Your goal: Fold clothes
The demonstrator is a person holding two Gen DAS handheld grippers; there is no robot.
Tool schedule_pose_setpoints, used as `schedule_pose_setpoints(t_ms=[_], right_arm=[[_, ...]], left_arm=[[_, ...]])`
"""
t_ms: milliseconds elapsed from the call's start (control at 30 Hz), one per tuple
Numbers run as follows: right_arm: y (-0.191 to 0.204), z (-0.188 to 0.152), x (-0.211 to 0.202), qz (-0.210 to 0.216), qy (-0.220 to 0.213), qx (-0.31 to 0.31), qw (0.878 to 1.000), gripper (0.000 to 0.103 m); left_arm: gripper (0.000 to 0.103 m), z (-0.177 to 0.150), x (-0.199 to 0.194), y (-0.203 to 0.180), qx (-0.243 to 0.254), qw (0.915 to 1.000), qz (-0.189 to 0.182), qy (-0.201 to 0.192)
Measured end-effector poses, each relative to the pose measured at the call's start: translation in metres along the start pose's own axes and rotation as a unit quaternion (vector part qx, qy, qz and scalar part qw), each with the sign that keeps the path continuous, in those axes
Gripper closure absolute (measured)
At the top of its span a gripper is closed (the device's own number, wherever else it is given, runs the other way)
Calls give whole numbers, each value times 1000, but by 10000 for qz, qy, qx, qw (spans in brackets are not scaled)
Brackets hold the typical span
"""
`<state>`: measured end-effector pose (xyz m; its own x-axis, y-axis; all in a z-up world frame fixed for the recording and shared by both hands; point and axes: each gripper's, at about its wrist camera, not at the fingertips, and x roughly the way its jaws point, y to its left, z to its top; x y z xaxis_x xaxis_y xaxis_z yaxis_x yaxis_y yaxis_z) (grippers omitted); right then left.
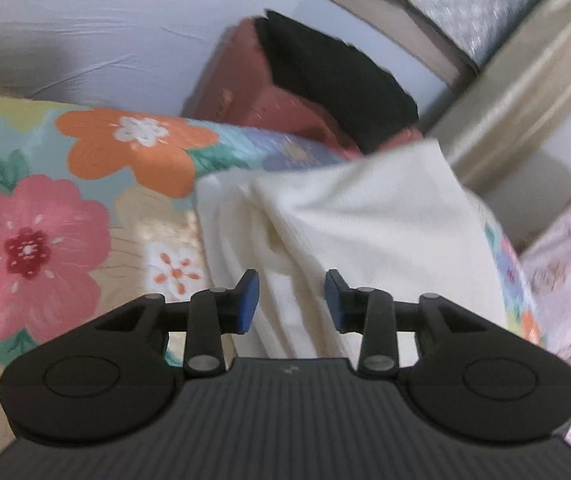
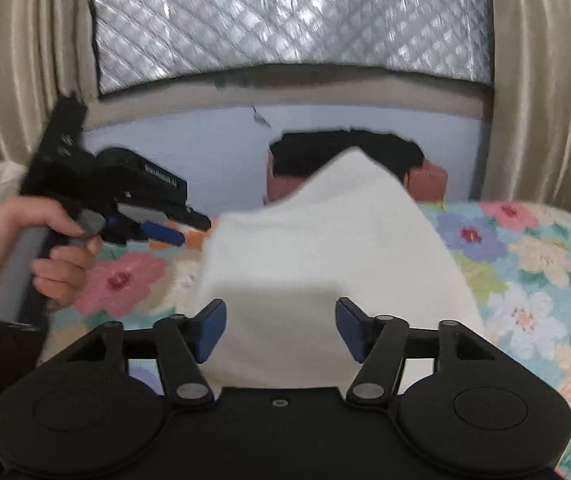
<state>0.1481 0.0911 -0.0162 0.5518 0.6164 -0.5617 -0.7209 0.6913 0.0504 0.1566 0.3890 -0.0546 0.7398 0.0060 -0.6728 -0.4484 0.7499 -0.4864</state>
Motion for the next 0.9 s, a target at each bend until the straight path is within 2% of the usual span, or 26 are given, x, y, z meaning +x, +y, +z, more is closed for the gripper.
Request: schedule_pose_setpoints(t_ms=[100,200,367,467,567,733,800,833,900], right_arm=[[5,-17,33,-249,560,-25,9981,35],[11,-40,56,-419,859,36,9954,33],[8,-42,54,-363,815,223,9958,33],[2,-36,39,-311,942,506,9938,33],[-2,-35,13,-412,895,691,9927,32],[-7,-34,-32,-862,667,795,9909,31],[-11,-32,-50,-958,529,901,9899,23],[-14,-30,-60,-998,456,960,9893,23],[-16,-30,-80,-1110,310,1026,9880,22]], left_arm=[[59,-5,20,-5,184,9989,314,282],[50,-10,28,-6,346,9973,526,370],[48,-12,20,-11,390,9966,661,285],[46,-13,5,-24,496,9940,962,126],[31,-17,-15,-48,801,9877,1328,-170],[22,-29,-43,-89,1322,9850,1062,-316],[19,-35,-55,-104,1519,9823,1027,-391],[17,-39,-62,-113,1631,9800,1047,-460],[6,-52,-77,-127,1750,9770,1066,-584]])
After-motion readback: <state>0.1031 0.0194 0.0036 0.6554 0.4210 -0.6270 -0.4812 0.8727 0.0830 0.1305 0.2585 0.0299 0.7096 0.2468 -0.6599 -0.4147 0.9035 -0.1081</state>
